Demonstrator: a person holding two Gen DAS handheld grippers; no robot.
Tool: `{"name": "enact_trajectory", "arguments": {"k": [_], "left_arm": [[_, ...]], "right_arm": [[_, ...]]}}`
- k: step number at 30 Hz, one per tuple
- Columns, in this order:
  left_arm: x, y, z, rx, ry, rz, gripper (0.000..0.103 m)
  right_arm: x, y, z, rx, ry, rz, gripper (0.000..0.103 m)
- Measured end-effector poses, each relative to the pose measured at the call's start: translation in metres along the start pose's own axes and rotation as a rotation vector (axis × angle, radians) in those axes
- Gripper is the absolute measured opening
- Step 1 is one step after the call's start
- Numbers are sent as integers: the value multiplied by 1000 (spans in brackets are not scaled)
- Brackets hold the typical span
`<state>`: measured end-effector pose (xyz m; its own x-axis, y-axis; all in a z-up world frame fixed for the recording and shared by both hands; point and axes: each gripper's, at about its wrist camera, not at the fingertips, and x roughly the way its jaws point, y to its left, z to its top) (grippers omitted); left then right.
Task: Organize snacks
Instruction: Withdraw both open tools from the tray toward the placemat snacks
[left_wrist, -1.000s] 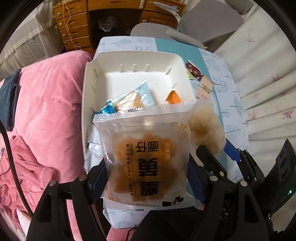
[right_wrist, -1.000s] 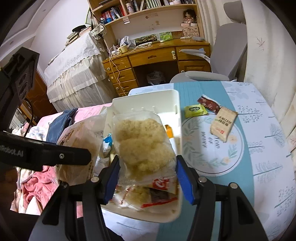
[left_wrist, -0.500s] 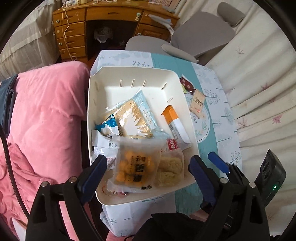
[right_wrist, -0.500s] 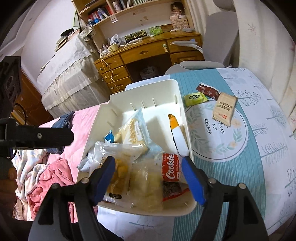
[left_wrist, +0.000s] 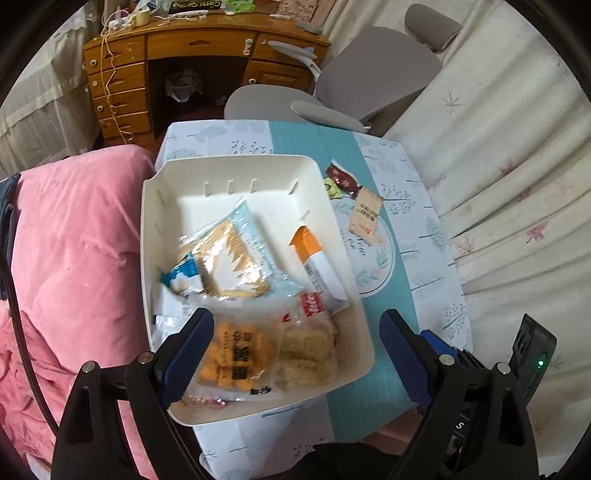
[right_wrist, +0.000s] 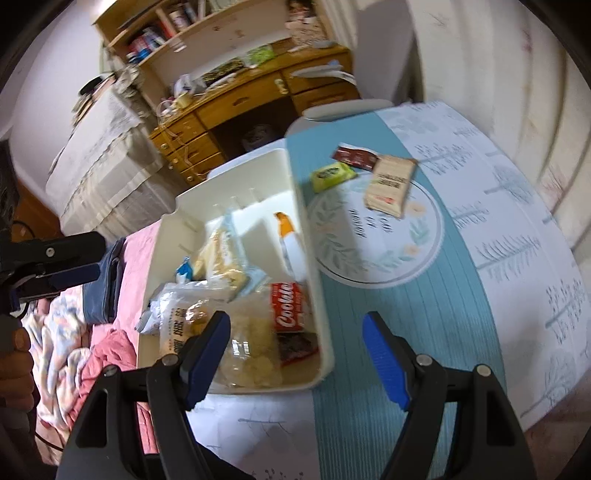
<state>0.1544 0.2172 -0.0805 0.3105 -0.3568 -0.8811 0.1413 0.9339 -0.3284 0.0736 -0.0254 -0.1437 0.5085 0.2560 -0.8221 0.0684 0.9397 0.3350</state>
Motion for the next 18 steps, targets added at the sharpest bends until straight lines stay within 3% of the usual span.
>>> {"name": "enact_trajectory", "arguments": {"k": [13,18], "left_arm": [[22,-47,47,-45,24,37,90],[40,-65,78,-83,39,43,90]], "right_arm": [[8,-68,44,286,71,9,74],[22,-86,67,326,97,-12,74]]}}
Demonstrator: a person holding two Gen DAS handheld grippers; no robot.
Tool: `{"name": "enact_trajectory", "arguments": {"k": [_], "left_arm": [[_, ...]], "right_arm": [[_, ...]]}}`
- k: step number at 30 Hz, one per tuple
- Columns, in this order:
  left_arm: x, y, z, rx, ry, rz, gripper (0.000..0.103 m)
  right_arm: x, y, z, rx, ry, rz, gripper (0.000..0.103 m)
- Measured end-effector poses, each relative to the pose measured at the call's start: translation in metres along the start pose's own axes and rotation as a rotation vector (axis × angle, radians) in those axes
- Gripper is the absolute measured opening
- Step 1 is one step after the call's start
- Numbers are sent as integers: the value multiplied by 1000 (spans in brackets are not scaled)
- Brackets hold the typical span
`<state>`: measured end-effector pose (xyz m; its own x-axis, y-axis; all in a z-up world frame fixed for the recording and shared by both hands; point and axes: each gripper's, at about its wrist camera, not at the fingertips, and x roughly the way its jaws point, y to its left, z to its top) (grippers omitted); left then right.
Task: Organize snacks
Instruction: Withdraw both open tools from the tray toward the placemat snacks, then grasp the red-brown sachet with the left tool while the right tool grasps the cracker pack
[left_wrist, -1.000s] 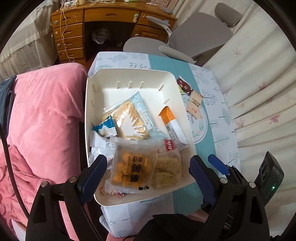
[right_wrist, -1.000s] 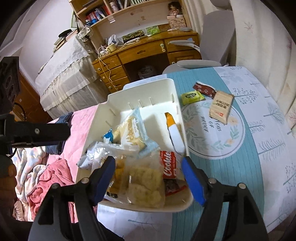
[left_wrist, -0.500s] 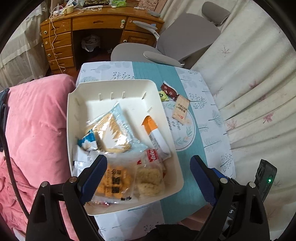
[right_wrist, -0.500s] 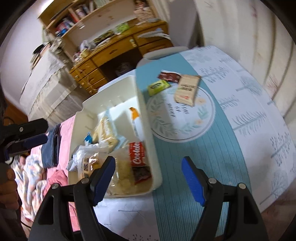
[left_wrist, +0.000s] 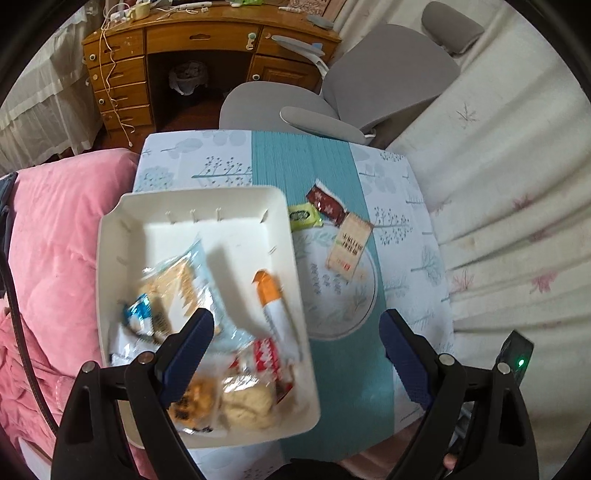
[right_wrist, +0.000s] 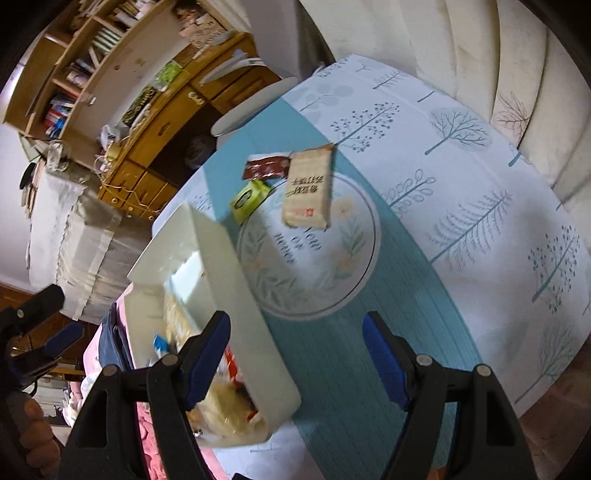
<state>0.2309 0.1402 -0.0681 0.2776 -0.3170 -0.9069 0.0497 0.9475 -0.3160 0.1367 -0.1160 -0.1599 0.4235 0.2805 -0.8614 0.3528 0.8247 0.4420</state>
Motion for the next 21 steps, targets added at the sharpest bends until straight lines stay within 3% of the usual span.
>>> {"name": "enact_trajectory", "arguments": {"k": [14,21], "left_arm": [[92,-55,90,-106,104,-31,90],[157,-65,124,-180,192,11,88]], "right_arm": [[60,-2,75,-86,10,-58,74],[98,4,95,-182,-9,-102,74]]}}
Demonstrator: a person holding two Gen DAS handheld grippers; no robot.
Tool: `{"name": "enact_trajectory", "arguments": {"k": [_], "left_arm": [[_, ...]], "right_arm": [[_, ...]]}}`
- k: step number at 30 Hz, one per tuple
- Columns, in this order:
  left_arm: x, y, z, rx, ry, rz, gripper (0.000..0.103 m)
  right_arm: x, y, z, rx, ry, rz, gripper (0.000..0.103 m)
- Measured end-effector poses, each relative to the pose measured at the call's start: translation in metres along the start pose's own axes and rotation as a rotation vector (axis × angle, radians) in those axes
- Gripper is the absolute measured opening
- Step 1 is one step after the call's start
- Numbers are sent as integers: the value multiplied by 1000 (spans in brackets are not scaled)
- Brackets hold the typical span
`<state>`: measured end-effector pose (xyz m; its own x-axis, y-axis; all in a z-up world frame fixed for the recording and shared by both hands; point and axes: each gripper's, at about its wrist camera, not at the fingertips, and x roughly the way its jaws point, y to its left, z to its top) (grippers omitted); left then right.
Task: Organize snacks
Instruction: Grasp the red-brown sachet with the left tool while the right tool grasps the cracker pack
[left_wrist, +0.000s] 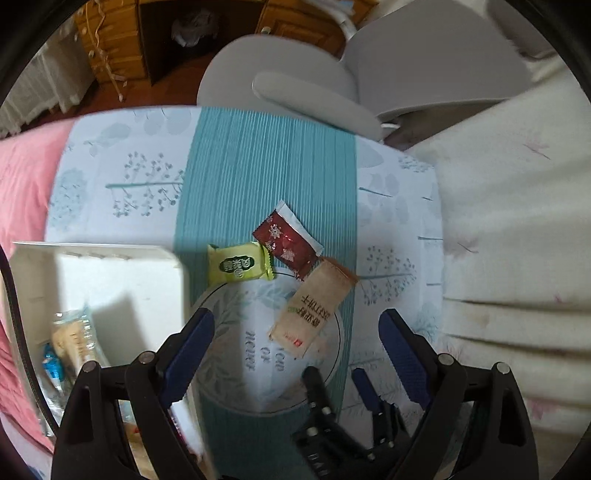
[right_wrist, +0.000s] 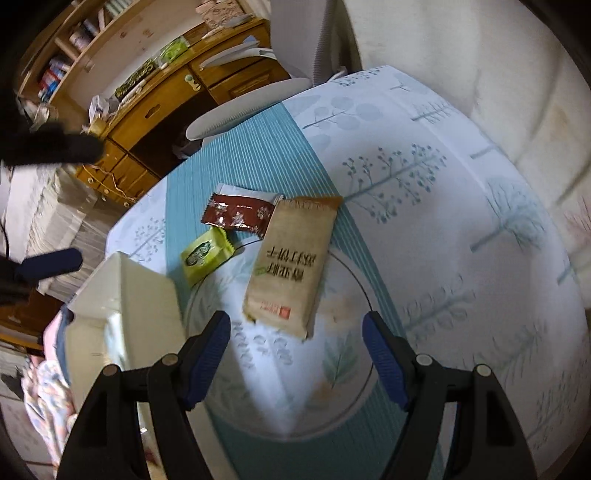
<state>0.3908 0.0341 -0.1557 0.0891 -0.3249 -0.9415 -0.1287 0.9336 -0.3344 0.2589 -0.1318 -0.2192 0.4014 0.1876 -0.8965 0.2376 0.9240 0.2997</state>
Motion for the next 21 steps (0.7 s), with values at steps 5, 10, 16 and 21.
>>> {"name": "enact_trajectory", "arguments": {"k": [5,10,16,21], "left_arm": [[34,-3,21,-30,16,34,88],[65,0,40,-58,45,56,88],[97,3,52,-76,87,63,87],[119,0,58,-70,107,83,83]], "right_arm": [[21,5,7,-66,-30,-22,74],[38,14,10,-151,-57,-48,74],[53,25,10,-228,-56,-85,74],[61,31,9,-256,-48,-104,74]]}}
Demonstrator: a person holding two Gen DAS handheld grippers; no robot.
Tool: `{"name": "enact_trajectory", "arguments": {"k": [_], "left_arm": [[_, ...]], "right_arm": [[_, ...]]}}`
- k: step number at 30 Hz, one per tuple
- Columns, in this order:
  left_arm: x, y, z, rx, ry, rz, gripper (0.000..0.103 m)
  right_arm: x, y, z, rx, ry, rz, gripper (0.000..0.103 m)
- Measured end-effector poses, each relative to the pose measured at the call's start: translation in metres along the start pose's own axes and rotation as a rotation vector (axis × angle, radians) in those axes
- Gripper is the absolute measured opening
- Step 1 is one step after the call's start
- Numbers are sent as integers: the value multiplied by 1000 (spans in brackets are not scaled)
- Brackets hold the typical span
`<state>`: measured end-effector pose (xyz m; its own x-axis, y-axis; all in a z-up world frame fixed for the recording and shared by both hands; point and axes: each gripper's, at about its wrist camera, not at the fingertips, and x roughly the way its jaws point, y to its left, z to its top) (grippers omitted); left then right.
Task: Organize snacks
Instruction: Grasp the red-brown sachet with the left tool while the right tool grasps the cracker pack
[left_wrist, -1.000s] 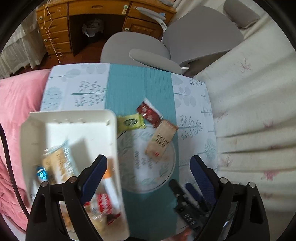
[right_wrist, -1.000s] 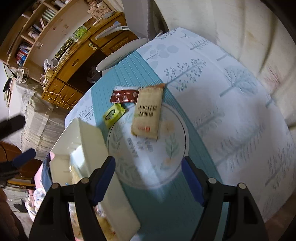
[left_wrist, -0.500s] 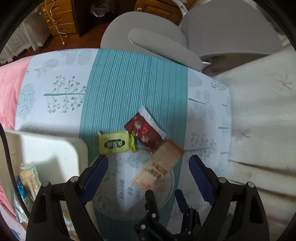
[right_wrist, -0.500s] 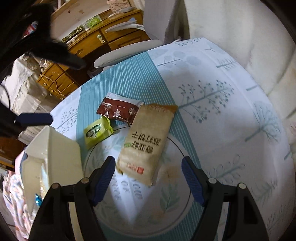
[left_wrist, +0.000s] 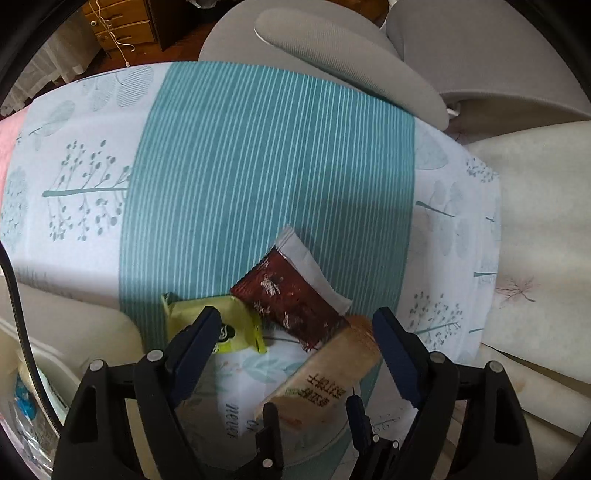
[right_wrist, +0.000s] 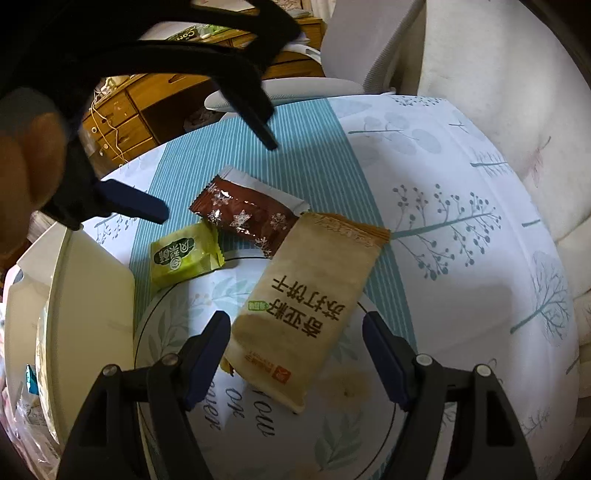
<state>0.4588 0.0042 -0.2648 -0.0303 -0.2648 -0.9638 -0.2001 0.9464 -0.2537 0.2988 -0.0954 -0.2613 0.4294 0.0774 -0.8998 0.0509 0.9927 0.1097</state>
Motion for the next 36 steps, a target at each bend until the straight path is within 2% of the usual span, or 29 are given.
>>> {"name": "enact_trajectory", "arguments": {"k": [7,10,12,14,19,25,29,36], "left_arm": [[18,-8,7,30,22,34,81],[22,-12,10,46,15,65,73],[26,-14,13,50,17,75,71],[31,-14,14,50,26,84,64],[38,-18,16,41,18,80,54],[36,-12,12,36,-18,39,38],[27,-9,10,38,-43,29,36],[-11,-9,4,50,-88,-21,35]], "right_arm": [[7,-4,0,-8,1,26,74],[6,-3,-1,-30,-8,28,74],[8,-5,0,-47,-15,34,74],[8,-5,0,-58,-19,39,72],[7,-6,0,-69,-18,50,67],[2,-20,0,-30,-35,97,49],[-1,-31,2,-12,-46,127,37],[-10,-36,3,9,-60,215,19]]}}
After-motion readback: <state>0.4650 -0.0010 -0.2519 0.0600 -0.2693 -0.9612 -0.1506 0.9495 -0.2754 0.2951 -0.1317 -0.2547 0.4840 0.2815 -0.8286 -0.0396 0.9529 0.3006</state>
